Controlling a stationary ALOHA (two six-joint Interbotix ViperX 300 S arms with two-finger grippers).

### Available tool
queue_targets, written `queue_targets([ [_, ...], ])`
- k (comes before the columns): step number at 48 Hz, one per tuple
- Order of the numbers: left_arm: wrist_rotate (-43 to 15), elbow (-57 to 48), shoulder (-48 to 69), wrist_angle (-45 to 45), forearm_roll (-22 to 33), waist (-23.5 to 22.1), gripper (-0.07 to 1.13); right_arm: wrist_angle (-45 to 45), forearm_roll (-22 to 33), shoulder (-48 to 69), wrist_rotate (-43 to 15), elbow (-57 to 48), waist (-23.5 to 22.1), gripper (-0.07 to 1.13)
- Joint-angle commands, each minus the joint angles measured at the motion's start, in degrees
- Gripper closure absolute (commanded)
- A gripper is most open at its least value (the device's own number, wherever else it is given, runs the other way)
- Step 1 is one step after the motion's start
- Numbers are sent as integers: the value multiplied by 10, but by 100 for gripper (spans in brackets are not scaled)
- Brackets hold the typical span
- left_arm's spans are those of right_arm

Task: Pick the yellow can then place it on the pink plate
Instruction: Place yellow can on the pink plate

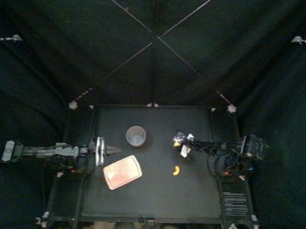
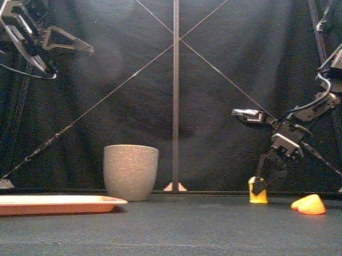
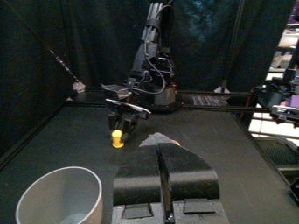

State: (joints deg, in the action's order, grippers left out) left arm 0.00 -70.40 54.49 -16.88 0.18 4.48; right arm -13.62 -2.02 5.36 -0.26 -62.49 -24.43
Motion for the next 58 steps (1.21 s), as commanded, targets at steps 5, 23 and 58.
queue_targets([
  [5,0,8,-3,-5,0,1,105,-2,-1,6,0,11,4,39],
  [23,1,8,-3,-10,0,2,105,27,-2,-3,-1,126,117,39],
  [58,-1,7,-4,-10,21,18,105,135,33,-272,2,493,264,39],
])
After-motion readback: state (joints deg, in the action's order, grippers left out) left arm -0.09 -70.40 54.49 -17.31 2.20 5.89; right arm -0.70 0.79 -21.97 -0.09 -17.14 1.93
